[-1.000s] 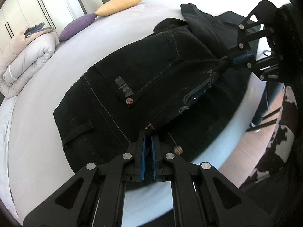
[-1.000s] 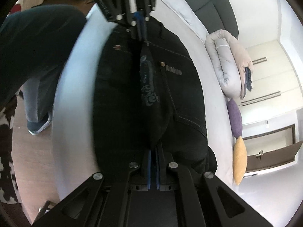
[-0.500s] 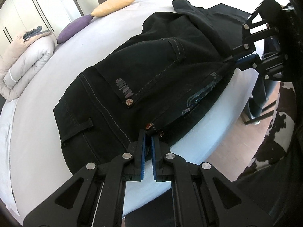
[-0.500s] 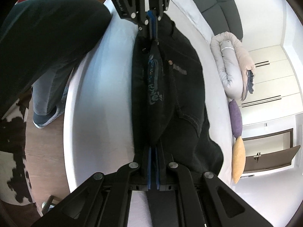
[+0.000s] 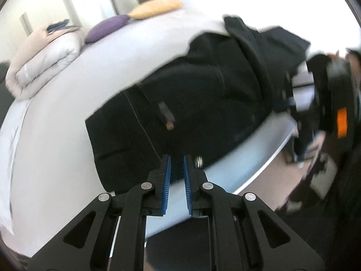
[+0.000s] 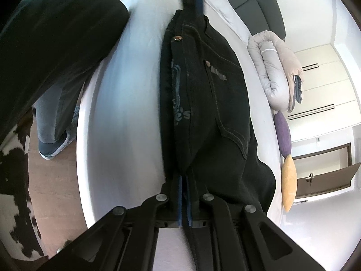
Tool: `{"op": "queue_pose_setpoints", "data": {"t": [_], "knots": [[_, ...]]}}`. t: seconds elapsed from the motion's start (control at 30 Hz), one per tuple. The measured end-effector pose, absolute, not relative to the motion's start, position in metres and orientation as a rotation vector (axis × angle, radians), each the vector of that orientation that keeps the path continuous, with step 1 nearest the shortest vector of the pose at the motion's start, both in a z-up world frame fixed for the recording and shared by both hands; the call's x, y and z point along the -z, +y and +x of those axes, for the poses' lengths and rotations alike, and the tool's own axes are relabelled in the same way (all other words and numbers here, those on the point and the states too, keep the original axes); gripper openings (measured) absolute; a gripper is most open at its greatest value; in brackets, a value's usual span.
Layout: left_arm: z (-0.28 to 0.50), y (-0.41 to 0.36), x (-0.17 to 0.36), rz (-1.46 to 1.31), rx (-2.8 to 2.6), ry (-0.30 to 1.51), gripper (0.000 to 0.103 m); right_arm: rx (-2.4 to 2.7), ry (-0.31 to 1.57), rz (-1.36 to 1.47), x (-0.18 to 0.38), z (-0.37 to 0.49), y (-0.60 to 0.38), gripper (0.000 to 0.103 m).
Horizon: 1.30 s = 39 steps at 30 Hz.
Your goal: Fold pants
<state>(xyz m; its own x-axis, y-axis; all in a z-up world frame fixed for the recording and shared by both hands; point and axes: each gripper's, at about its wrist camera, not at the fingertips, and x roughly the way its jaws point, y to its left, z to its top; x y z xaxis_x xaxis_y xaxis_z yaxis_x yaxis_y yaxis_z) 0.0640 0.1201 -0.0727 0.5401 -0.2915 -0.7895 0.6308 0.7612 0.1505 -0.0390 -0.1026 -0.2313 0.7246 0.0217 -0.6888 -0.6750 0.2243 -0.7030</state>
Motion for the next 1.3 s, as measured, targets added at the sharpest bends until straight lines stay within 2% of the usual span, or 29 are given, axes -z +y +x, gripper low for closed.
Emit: {"op": "queue_pose_setpoints", "data": {"t": [0.13,0.3,0.47,0.5,0.57,0.6,0.7,0.8,0.93,1.1,1.3], "knots": [[0.083,0.095,0.078,0.365,0.531,0.819,0.011,-0.513,0.633,-1.252,0.232,-0.038,-0.102,0.007],[0.124,0.060,0.128,0.231,0.469,0.955,0.011,-0.486,0.648,-1.165,0.230,-0.036,-0.105,0.008],[0.127,0.051,0.132,0.215,0.407,0.934,0.011,-0.421,0.656,-1.047,0.224,-0.034,-0.110,0.011],[0.127,0.047,0.133,0.226,0.396,0.933,0.011,-0.414,0.669,-1.018,0.220,-0.034,-0.112,0.016],[0.131,0.048,0.134,0.193,0.385,0.942,0.011,-0.432,0.703,-0.907,0.205,-0.035,-0.123,0.048],[0.131,0.049,0.136,0.167,0.381,0.948,0.011,-0.441,0.714,-0.848,0.198,-0.035,-0.129,0.068],[0.132,0.052,0.137,0.133,0.371,0.959,0.011,-0.443,0.739,-0.528,0.163,-0.024,-0.172,0.067],[0.133,0.053,0.141,0.133,0.344,0.969,0.011,-0.399,0.760,-0.140,0.131,0.006,-0.245,0.054],[0.133,0.045,0.143,0.167,0.307,0.981,0.011,-0.317,0.720,0.365,0.109,0.048,-0.370,0.050],[0.136,0.050,0.144,0.119,0.309,0.988,0.011,-0.217,0.734,0.757,0.129,0.097,-0.472,0.050],[0.137,0.052,0.144,0.108,0.314,0.994,0.011,-0.107,0.798,1.021,0.177,0.150,-0.516,0.050]]}}
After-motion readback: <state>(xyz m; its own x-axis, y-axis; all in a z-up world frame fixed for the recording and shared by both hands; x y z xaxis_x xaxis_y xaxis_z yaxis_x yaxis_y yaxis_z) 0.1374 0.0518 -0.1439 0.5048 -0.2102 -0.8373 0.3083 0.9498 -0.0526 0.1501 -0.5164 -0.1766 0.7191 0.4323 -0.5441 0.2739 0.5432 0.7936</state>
